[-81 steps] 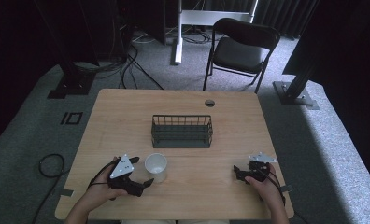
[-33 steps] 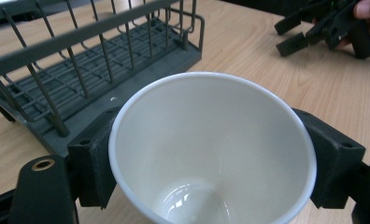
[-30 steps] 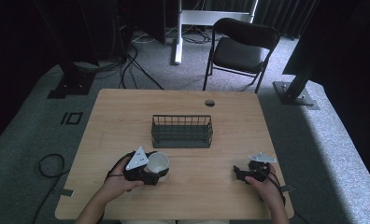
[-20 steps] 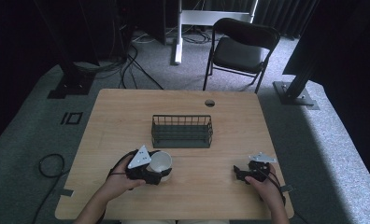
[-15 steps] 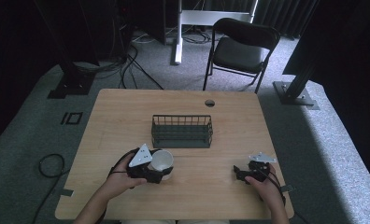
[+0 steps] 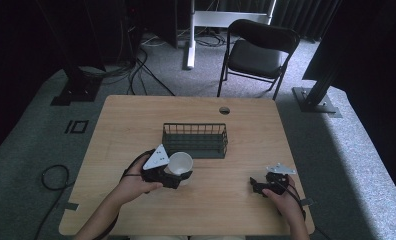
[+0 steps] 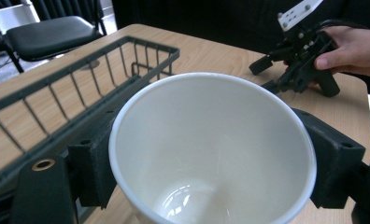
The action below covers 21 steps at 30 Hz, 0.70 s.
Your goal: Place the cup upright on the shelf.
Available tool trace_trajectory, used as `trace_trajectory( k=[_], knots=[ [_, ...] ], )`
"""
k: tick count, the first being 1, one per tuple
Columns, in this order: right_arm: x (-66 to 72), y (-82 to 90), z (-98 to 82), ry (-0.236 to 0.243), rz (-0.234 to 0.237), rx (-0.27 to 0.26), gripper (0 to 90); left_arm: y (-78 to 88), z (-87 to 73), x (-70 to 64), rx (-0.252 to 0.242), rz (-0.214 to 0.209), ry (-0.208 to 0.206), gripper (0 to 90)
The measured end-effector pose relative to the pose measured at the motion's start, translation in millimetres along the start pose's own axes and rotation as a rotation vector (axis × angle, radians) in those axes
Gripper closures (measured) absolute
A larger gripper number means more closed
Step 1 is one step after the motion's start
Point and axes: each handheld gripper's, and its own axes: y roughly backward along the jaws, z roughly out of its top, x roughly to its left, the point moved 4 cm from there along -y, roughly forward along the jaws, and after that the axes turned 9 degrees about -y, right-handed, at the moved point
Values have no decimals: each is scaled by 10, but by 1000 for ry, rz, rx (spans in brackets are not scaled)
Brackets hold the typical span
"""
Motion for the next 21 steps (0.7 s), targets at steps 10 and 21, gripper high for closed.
trace_trajectory(
  k=[10, 21],
  knots=[
    [0, -1, 0, 0, 0, -1, 110, -171, 296, 63, -28, 7, 14, 202],
    [-1, -1, 1, 1, 0, -1, 110, -369, 661, 371, -63, 148, 48, 202]
  ],
)
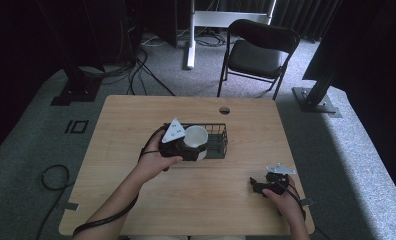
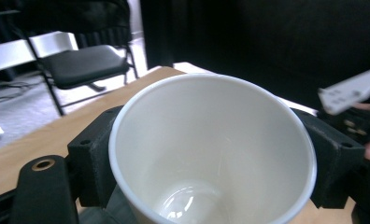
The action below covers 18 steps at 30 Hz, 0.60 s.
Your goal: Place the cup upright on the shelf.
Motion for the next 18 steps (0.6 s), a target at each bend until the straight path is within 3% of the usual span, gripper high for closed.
trace_trajectory(
  k=[6, 10, 13, 14, 18],
  knots=[
    [0, 0, 0, 0, 0, 0, 110, -70, 29, 145, -9, 67, 43, 202],
    [0, 0, 0, 0, 0, 0, 110, -113, 62, 278, -27, 149, 66, 202],
    [0, 0, 0, 0, 0, 0, 110, -139, 62, 313, -35, 181, 73, 202],
    [0, 0, 0, 0, 0, 0, 110, -182, 36, 350, -18, 220, 64, 202],
    [0, 0, 0, 0, 0, 0, 110, -270, -32, 399, 4, 253, 97, 202]
  ],
)
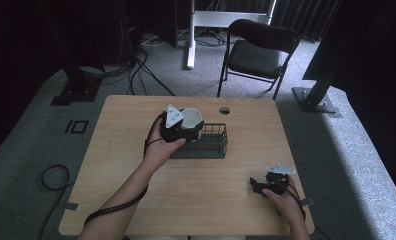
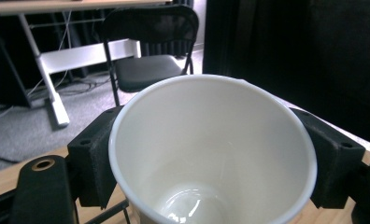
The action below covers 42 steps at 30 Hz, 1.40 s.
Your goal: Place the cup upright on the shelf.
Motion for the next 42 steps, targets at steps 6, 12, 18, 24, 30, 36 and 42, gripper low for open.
trace_trajectory(
  k=[6, 12, 18, 24, 30, 36, 42],
  knots=[
    [1, 1, 0, -1, 0, 1, 110, -120, -92, 31, 24, 34, 43, 202],
    [1, 1, -1, 0, 0, 1, 110, -240, -173, 41, 38, 41, 52, 202],
    [1, 1, -1, -1, 1, 1, 110, -333, -285, 22, 65, 44, 63, 202],
    [3, 1, -1, -1, 3, 0, 110, -372, -329, 11, 83, 48, 67, 202],
    [7, 0, -1, 1, 6, 1, 111, -416, -395, -41, 89, 47, 74, 201],
    [6, 0, -1, 1, 6, 0, 110, -471, -442, -68, 103, 49, 68, 201],
    [6, 0, -1, 1, 6, 1, 110, -514, -491, -105, 114, 59, 48, 201]
  ],
)
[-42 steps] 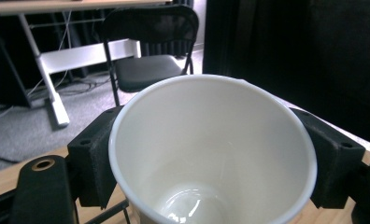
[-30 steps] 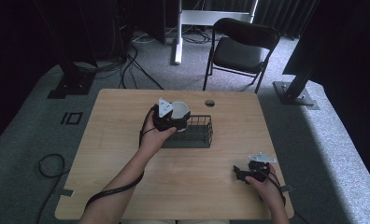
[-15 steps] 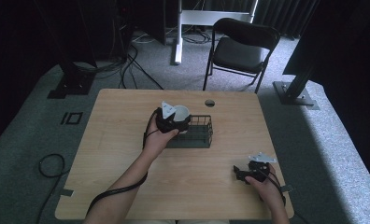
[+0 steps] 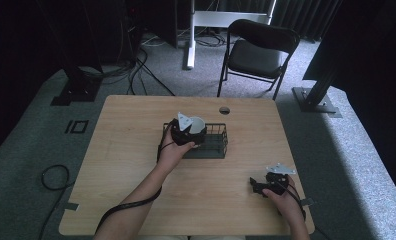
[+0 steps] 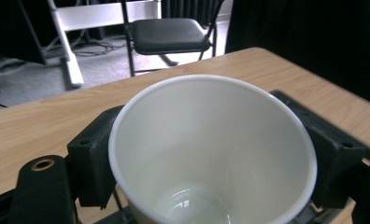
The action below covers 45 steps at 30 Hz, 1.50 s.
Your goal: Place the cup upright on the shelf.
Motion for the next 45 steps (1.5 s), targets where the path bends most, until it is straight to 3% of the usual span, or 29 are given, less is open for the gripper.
trace_trajectory(
  k=[5, 7, 8, 9, 18, 25, 31, 38, 45],
  knots=[
    [0, 0, 0, 0, 0, 0, 110, -7, 8, -22, 3, -3, -12, 199],
    [0, 0, 0, 0, 0, 0, 110, -2, 28, -49, 3, -48, -8, 131],
    [0, 0, 0, 0, 0, 0, 111, 7, 39, -64, 12, -52, -20, 95],
    [0, 0, 0, 0, 0, 0, 110, 17, 54, -71, 13, -44, -33, 91],
    [0, 0, 0, 0, 0, 0, 110, 91, 62, 39, 21, -17, -9, 78],
    [0, 0, 0, 0, 0, 0, 110, 193, 81, 58, 21, -22, -34, 78],
    [0, 0, 0, 0, 0, 0, 110, 263, 89, 54, 19, -33, -31, 78],
    [0, 0, 0, 0, 0, 0, 110, 469, 115, 84, -20, -44, -26, 78],
    [0, 0, 0, 0, 0, 0, 110, 641, 68, 162, -19, -43, -33, 78]
  ],
)
